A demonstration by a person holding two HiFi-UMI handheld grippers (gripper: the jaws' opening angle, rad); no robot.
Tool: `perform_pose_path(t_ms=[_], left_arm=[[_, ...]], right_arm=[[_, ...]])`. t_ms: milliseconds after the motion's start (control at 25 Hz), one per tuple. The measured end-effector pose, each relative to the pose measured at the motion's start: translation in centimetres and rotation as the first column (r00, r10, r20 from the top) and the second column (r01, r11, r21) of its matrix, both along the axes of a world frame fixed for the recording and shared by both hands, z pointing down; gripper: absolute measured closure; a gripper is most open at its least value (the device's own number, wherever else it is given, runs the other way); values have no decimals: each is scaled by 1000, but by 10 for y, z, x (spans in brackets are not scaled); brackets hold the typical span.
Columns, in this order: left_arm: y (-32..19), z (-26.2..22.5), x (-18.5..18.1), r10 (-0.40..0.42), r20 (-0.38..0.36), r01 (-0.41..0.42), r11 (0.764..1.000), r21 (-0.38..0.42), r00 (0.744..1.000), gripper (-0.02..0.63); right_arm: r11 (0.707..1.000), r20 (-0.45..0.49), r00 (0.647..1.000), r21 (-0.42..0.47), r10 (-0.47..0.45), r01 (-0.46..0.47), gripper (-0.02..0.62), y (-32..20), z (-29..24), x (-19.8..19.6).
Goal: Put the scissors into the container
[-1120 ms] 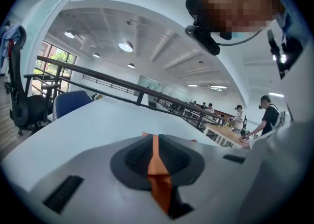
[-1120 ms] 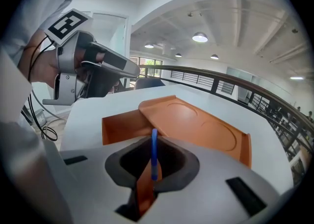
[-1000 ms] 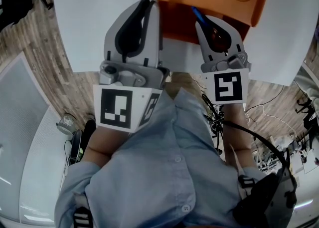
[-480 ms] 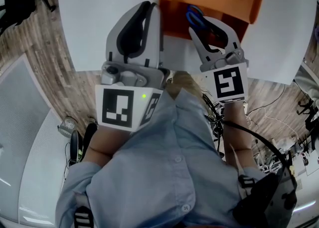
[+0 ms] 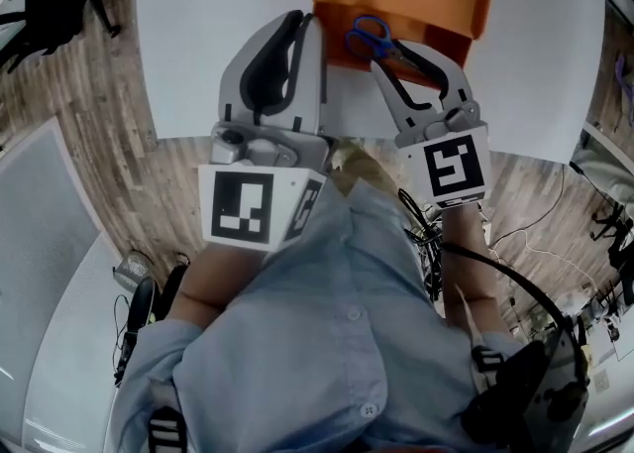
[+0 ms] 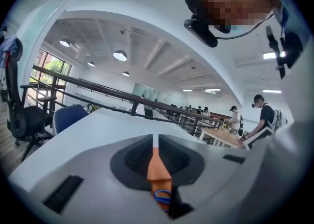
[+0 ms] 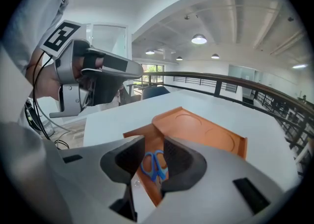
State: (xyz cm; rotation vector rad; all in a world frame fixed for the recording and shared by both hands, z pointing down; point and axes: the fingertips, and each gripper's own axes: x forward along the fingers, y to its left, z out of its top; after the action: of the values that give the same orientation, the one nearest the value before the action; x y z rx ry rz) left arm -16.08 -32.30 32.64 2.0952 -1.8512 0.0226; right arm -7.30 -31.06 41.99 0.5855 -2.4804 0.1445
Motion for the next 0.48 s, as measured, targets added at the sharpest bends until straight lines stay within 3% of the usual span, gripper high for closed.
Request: perform_pose_path(t_ms=[240,480], left_arm=[[17,-42,16,24,38,-28,994,102,999,566],[45,-101,55,48,91,-67,972,225,995,566]], right_arm=[[996,155,985,42,75,-82,487,1,-60,3],[974,303,948,166,101,-157,550,21,-144,29]])
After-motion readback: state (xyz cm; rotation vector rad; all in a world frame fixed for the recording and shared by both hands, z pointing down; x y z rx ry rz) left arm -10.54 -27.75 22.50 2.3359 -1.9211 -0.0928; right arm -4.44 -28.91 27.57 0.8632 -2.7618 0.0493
